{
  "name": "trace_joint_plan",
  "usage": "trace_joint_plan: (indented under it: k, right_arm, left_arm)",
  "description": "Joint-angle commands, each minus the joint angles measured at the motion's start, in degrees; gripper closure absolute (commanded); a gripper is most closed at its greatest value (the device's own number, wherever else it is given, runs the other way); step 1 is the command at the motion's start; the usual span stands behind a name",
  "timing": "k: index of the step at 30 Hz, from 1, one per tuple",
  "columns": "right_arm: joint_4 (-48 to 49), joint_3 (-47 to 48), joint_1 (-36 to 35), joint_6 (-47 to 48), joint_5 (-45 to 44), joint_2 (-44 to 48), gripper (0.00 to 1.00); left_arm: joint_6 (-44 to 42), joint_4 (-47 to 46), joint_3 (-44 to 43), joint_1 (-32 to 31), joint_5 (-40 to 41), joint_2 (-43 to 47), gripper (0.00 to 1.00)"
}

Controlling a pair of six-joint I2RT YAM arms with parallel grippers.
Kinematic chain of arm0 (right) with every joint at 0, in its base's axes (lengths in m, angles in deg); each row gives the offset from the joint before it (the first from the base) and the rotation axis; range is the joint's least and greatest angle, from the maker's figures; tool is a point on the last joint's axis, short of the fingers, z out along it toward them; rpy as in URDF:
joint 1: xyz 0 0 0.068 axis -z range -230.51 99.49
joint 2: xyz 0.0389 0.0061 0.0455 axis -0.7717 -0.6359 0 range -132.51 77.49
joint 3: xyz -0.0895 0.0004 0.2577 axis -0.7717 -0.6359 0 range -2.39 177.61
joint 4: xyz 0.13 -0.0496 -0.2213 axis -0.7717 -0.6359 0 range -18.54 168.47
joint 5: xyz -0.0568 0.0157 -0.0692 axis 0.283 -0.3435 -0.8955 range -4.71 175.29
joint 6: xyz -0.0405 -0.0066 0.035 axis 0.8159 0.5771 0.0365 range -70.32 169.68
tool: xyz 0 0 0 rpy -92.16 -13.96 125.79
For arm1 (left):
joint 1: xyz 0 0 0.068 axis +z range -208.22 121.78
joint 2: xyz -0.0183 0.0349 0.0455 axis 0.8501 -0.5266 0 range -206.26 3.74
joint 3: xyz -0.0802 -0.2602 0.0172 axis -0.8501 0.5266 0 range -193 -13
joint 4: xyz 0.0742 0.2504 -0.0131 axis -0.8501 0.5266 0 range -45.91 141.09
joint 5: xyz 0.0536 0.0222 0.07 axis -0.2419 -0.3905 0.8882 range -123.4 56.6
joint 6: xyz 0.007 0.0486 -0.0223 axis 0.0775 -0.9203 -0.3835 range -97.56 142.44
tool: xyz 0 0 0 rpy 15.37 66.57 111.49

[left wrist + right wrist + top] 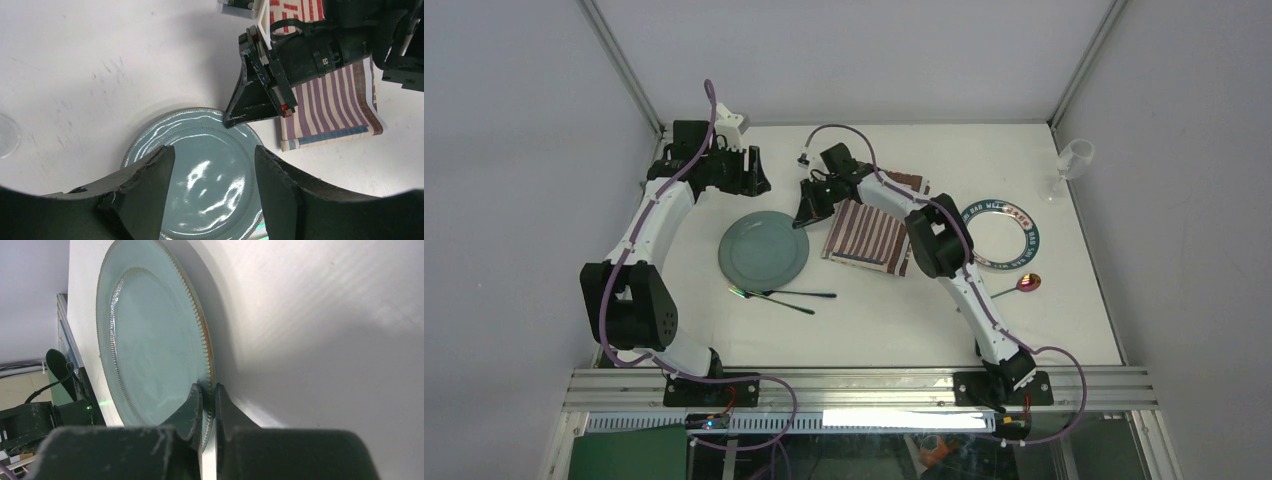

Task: Set the dinner table for one person
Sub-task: Place the plate at the center of the board, then adjust the napkin at the center of the board.

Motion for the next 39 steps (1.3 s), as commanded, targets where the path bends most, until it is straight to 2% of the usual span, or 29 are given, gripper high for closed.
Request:
trace_joint_plan:
  k: [1, 2, 4, 6, 10, 13, 21, 26, 29, 31, 32, 34, 36, 39]
  right_arm:
    - [-3.26, 4.25, -1.63, 4.43, -3.71, -2.8, 1.0]
    - [-3.22, 4.23, -1.87, 4.76, -3.61, -2.7, 0.97]
    - [-3.11, 3.41, -2.18, 5.37, -5.17, -1.53, 0.83]
    - [-2.42, 1.3, -2.44, 6.37, -8.82, 0.74, 0.77]
    - [0.02, -3.86, -2.43, 7.79, -16.08, 7.34, 0.69]
    - [0.14, -5.68, -2.47, 9.19, -20.95, 11.81, 0.64]
    - [2.76, -13.75, -2.13, 10.69, -26.64, 24.08, 0.6]
    - [2.8, -20.96, -0.86, 6.66, -29.94, 30.3, 0.64]
    - [4.01, -30.07, 0.63, 3.95, -29.54, 35.41, 0.79]
    - [3.22, -34.65, 1.26, 1.99, -33.16, 38.36, 0.96]
    - [2.61, -36.89, 1.86, 1.02, -35.16, 39.72, 1.0]
    - [0.89, -40.88, 3.9, -0.78, -37.34, 41.59, 1.0]
    - [0.85, -45.63, 5.78, -1.79, -35.84, 43.96, 1.0]
    - [1.5, -52.68, 5.64, -2.36, -38.52, 51.44, 1.0]
  left_arm:
    - [0.2, 0.41, 1.57, -0.01, -0.77, 1.73, 0.38]
    - [0.08, 0.46, 1.78, 0.0, -0.72, 1.84, 0.37]
    - [0.02, 0.46, 1.9, -0.02, -0.2, 2.16, 0.35]
    - [-0.26, 0.42, 1.78, -0.02, -0.35, 2.3, 0.32]
    - [-0.43, 0.37, 1.26, -0.04, -2.05, 1.72, 0.28]
    - [-0.65, 0.34, 0.88, -0.07, -2.97, 1.3, 0.28]
    - [-2.04, 0.37, 1.7, -0.04, -4.1, 1.11, 0.29]
    - [-2.76, 0.92, 2.04, -0.16, -6.01, 0.19, 0.32]
    - [-4.26, 2.74, 1.4, -0.9, -7.62, -1.42, 0.36]
    - [-5.62, 4.18, 0.67, -2.21, -8.85, -3.34, 0.41]
    - [-6.15, 4.99, 0.01, -3.19, -8.9, -4.49, 0.42]
    - [-7.32, 7.1, -2.01, -5.27, -9.52, -7.61, 0.47]
    - [-7.62, 8.54, -4.2, -7.34, -10.43, -11.0, 0.54]
    - [-8.0, 9.17, -6.95, -10.57, -10.76, -14.51, 0.55]
